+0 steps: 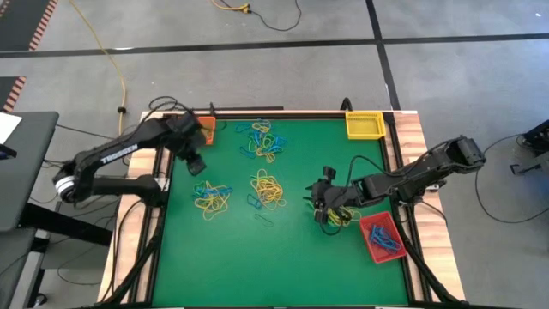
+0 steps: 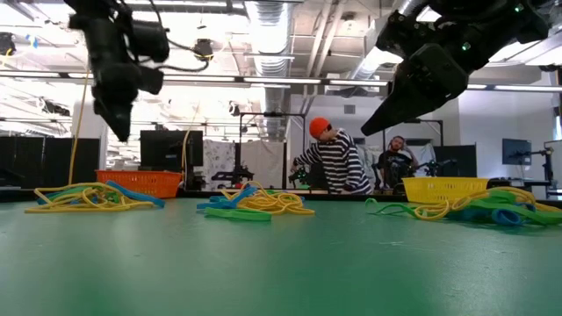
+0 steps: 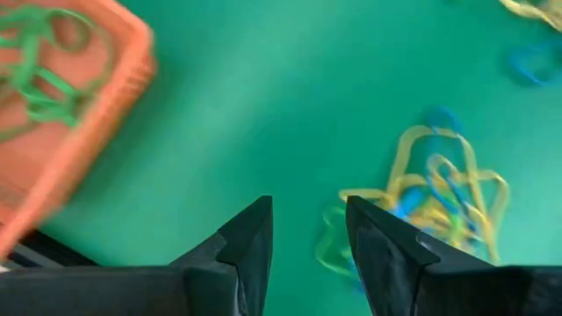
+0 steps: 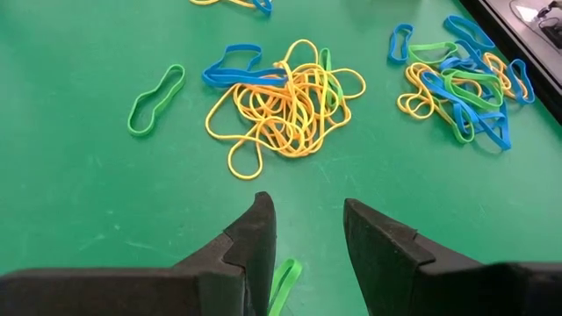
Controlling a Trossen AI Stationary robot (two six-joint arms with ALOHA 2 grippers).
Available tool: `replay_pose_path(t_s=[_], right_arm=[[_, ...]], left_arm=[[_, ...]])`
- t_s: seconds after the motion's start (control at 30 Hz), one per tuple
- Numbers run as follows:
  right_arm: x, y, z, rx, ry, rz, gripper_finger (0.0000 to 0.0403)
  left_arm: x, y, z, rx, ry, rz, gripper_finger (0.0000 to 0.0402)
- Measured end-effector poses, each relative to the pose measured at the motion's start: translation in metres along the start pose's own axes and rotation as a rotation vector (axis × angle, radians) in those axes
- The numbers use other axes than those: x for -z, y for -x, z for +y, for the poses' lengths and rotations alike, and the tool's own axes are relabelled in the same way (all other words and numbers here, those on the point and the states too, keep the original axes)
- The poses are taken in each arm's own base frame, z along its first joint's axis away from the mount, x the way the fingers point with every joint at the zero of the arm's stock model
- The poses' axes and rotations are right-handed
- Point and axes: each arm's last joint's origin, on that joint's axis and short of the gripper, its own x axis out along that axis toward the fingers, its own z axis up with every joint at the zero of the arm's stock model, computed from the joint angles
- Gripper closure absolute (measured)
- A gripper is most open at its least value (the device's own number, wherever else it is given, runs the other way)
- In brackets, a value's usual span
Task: Sort rubber bands into baskets
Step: Put the green rubber band into the orange bin
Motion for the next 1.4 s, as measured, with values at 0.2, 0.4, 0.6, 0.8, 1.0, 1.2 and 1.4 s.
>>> replay_pose_path(t_s=[0.2, 0.4, 0.6, 0.8, 1.0, 1.2, 1.4], right_arm=[[0.000, 0.000, 0.000, 0.000, 0.001, 0.000, 0.0239], [0.000, 0.000, 0.000, 0.000, 0.000, 0.000, 0.0239], [0.000, 0.000, 0.000, 0.001, 0.000, 0.000, 0.0239], [0.000, -0.001, -0.002, 0.005, -0.003, 0.001, 0.0239], [0.000, -0.001, -0.001, 0.005, -0.003, 0.001, 0.0239], [0.000, -0.001, -0.001, 0.005, -0.002, 0.004, 0.0239], [0.000, 0.000, -0.001, 0.003, 0.000, 0.004, 0.0239]], left_arm=[[0.016, 0.006, -0.022, -0.004, 0.004, 0.049, 0.0267], [0.033, -0.021, -0.034, 0.021, 0.005, 0.127, 0.0267], [0.038, -0.041, -0.035, -0.011, 0.124, 0.176, 0.0267], [0.028, -0.042, -0.040, 0.011, 0.192, 0.071, 0.0267], [0.021, -0.055, -0.044, -0.018, 0.219, 0.101, 0.0267], [0.015, -0.079, -0.050, -0.053, 0.191, 0.194, 0.0267], [0.016, -0.097, -0.049, -0.140, 0.172, 0.314, 0.0267]])
